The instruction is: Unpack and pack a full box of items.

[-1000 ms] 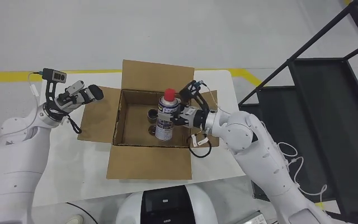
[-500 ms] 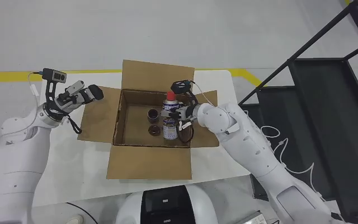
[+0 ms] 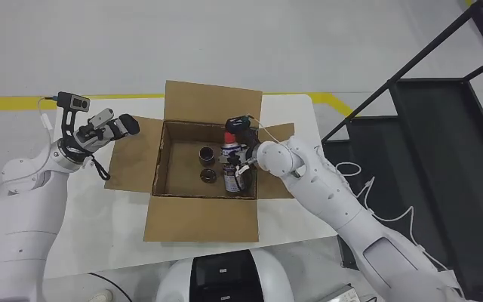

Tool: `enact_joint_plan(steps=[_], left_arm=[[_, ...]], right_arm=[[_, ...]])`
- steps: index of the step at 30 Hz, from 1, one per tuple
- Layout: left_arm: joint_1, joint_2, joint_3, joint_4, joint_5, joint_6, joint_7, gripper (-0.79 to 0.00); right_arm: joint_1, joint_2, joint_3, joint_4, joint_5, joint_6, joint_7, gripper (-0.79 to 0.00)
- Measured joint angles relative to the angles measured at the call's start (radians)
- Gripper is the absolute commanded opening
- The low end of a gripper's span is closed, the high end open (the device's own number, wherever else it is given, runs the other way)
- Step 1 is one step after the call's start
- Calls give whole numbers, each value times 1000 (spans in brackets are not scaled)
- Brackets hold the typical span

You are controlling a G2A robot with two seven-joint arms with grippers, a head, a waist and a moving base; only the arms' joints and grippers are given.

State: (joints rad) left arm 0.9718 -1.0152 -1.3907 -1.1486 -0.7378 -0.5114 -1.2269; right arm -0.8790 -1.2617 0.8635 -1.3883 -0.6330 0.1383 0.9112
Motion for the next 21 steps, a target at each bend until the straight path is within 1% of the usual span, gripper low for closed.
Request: enact_joint_plan(steps=[6, 10, 13, 18, 21], left_arm=[[0, 0, 0, 0, 0, 0, 0, 0], [0, 0, 0, 0, 0, 0, 0, 0], [0, 0, 0, 0, 0, 0, 0, 0], [2, 0, 0, -3, 2, 2, 4, 0], [18, 2, -6, -32, 36, 14, 52, 0]], right_arm=[[19, -12, -16, 35, 12, -30, -32, 0], [5, -10, 9, 19, 41, -56, -51, 0], [-27, -3, 49, -34, 94, -93, -60, 0], [-106, 18, 148, -173, 205, -203, -65, 0], [-153, 32, 213, -256, 294, -272, -55, 0]])
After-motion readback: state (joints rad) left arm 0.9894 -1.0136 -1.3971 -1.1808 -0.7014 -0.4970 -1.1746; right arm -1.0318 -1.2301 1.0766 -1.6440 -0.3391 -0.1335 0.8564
